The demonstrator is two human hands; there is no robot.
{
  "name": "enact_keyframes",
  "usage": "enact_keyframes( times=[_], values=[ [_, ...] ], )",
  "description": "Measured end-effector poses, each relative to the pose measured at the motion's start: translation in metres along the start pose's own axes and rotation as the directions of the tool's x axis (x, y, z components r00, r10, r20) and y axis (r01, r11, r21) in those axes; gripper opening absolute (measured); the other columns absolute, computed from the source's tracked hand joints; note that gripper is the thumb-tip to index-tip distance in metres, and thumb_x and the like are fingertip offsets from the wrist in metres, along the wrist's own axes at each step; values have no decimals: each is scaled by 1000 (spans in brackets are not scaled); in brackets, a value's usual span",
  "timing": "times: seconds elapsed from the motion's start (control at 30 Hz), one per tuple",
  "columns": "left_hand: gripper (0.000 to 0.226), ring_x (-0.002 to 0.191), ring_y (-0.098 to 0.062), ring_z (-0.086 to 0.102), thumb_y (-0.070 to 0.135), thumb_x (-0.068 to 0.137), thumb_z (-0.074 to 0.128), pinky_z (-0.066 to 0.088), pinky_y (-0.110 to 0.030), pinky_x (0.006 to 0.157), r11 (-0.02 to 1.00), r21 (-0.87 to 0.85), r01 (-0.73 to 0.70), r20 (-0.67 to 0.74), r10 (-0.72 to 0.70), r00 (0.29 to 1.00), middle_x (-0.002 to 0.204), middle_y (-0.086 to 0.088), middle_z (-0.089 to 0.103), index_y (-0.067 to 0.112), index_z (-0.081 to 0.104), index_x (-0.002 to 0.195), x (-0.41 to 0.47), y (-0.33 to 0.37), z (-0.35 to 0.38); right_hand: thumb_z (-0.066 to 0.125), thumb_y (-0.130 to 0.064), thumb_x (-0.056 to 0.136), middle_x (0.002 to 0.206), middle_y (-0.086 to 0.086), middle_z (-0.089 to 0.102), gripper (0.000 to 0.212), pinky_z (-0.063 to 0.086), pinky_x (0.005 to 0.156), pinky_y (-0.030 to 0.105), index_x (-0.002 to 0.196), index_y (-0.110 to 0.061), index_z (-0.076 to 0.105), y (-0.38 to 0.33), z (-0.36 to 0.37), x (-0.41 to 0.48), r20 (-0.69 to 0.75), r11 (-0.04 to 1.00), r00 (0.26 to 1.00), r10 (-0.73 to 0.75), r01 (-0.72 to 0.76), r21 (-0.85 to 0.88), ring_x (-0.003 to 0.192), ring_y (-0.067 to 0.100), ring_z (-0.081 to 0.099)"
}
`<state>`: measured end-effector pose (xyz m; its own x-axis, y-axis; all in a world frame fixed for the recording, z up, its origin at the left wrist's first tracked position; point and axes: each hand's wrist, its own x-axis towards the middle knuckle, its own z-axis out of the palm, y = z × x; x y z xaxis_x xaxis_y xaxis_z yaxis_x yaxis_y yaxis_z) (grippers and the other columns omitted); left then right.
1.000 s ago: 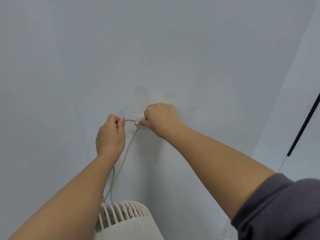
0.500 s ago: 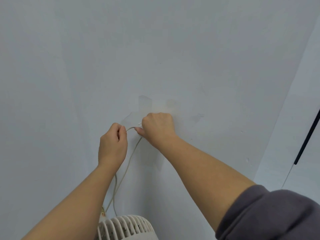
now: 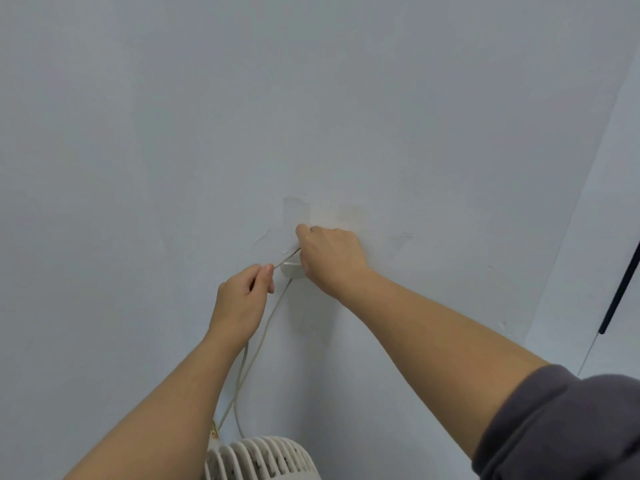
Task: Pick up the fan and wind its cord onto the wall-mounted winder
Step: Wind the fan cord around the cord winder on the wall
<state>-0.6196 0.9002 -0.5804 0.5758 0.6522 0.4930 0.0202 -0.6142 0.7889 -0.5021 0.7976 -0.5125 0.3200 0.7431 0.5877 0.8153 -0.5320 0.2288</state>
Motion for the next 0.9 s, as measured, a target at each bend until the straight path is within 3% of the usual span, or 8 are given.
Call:
enact_keyframes(
  times=[0.17,0.33,0.47,0.53,0.63,0.73,0.9],
  values=[
    [45,59,-18,41,34,100,39,40,-34,64,988,-101,119,182,-99,978,60,-1,42,15,57,64,-1,-5,1,57,-14,87,102,8,53,18,25,52,33,103,-11,50,14,-10,-3,47,992,994,-96,91,87,64,30,46],
    [40,53,-15,39,36,95,51,38,-31,59,985,-77,155,298,-126,946,53,4,43,16,54,60,-2,-5,5,51,-8,91,106,5,51,16,34,53,34,104,-15,57,35,-16,-8,53,959,960,-275,270,91,67,27,47],
    [33,42,-4,33,34,90,60,29,-21,49,998,12,64,326,-64,943,47,11,38,19,59,59,-4,6,20,63,-6,81,95,-1,59,16,34,50,30,89,-21,65,62,-32,-11,35,820,834,-550,548,-168,80,22,55],
    [30,44,-4,34,31,90,61,30,-19,49,1000,14,14,333,-18,943,51,10,40,19,62,62,-5,16,29,65,-6,75,87,-3,61,19,40,59,31,80,-24,67,74,-39,-11,32,741,776,-630,613,-273,77,21,55],
    [24,55,-6,43,20,94,53,35,-19,55,1000,11,-13,424,7,906,61,6,49,24,66,75,-9,28,46,58,-6,74,91,-4,60,24,44,73,33,78,-26,68,85,-42,-14,72,694,741,-667,654,-302,85,22,57],
    [27,68,-9,53,12,96,46,45,-22,67,999,-32,43,531,-20,847,70,7,58,25,69,92,-13,30,58,42,-7,77,106,-2,60,37,43,85,35,89,-29,70,94,-40,-15,123,666,724,-678,677,-314,101,23,56],
    [23,58,-8,54,15,95,51,46,-20,62,990,-28,141,561,-102,822,64,4,62,20,71,84,-10,24,59,38,-9,76,109,-1,61,42,43,85,37,93,-29,71,99,-37,-12,133,630,691,-711,709,-318,105,23,57]
  ],
)
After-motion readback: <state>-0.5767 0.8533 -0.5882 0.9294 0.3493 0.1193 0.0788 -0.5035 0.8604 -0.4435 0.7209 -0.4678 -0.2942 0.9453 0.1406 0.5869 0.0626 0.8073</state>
